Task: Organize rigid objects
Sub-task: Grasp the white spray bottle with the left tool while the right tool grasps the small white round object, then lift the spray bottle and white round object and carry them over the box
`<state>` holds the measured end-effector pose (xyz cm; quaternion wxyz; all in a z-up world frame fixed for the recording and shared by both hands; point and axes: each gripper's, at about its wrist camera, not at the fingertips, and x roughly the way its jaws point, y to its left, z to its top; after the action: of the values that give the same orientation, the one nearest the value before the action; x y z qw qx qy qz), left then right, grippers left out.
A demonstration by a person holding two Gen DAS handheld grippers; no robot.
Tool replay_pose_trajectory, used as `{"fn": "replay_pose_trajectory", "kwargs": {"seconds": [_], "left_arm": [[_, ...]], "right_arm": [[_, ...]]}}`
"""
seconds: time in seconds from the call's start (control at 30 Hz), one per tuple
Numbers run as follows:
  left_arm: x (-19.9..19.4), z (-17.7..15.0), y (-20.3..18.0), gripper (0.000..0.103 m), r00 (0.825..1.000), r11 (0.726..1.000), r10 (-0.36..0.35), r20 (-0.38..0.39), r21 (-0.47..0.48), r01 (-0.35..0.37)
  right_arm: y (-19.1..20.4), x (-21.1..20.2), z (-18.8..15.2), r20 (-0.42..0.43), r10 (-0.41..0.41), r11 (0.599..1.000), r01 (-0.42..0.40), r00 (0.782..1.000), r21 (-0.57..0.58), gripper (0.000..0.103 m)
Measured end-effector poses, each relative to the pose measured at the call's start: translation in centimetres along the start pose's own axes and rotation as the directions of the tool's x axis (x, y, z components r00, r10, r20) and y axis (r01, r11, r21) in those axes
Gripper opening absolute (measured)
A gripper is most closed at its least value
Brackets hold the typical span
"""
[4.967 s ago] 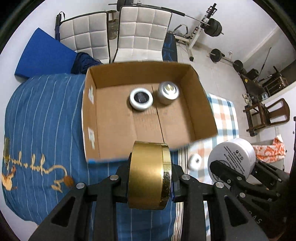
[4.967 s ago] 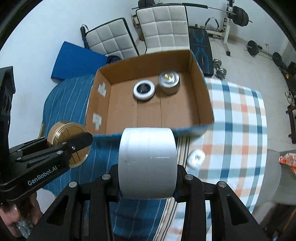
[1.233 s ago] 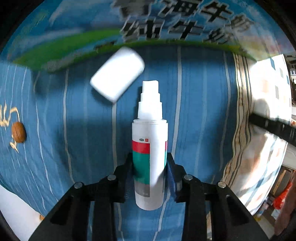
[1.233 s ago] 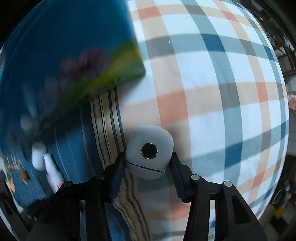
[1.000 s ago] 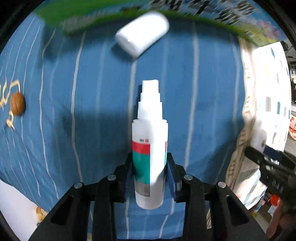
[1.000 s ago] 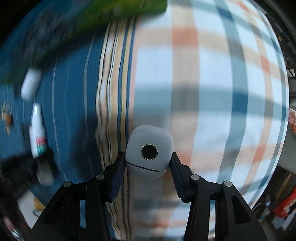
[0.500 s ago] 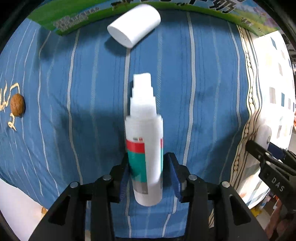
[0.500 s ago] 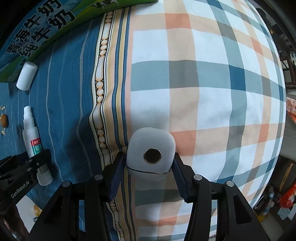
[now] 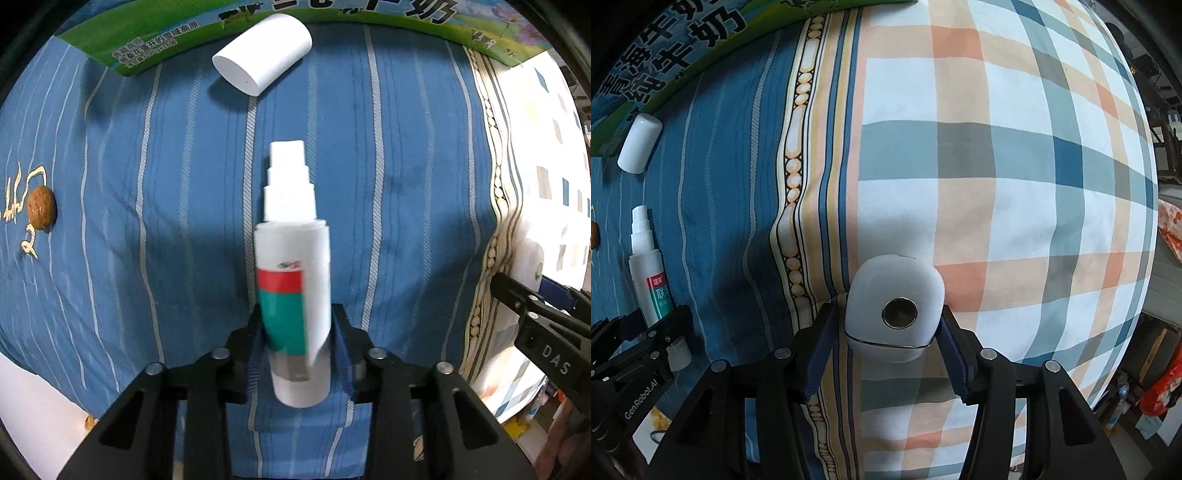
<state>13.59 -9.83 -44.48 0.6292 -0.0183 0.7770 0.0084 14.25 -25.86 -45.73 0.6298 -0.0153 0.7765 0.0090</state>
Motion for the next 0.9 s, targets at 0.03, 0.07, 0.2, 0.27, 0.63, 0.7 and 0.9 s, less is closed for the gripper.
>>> {"fn": "replay_pose_trajectory", "kwargs": {"seconds": [0.03,0.07,0.2,0.27,0.63,0.7,0.9], "left_arm": [[-0.5,-0.1,-0.2,0.030,1.000,1.000,-0.025,-0.011,-0.006,0.025],[-0.6,-0.3,-0.2,0.030,0.999,0.999,-0.043,-0.018,-0.010,0.042],[-1.7,-1.5,-0.7,0.030,0.997,0.997,-0.072,0.005,-0.008,0.072],[-2.4,-1.9,-0.5,0.030,0.996,0.996,-0.087,0.021,-0.011,0.088],[-11.2,-2.7,-0.3,0.030,0.965,0.979,-0.199,0.173,-0.007,0.203],[-14.0,-2.2,-0.3,0.030,0.947,0.970,-0.238,0.215,0.000,0.244],[-21.3,0.2,2.0,0.029,0.893,0.949,-0.308,0.328,0.042,0.312]], "right_arm": [[0.2,-0.2,-0.1,0.006,-0.003,1.000,0.003,1.000,-0.013,0.050],[0.5,-0.2,-0.2,0.007,-0.011,1.000,0.011,1.000,-0.025,0.050],[1.0,-0.5,-0.8,0.009,0.010,0.999,-0.010,1.000,-0.032,0.049],[1.1,-0.9,-1.3,0.009,0.051,0.998,-0.051,0.999,-0.031,0.049],[3.0,-8.3,-3.3,0.120,0.180,0.982,-0.172,0.976,-0.076,0.049],[3.4,-10.5,-3.3,0.151,0.207,0.977,-0.195,0.967,-0.090,0.049],[4.1,-18.0,-0.9,0.250,0.305,0.951,-0.278,0.919,-0.138,0.049]]}}
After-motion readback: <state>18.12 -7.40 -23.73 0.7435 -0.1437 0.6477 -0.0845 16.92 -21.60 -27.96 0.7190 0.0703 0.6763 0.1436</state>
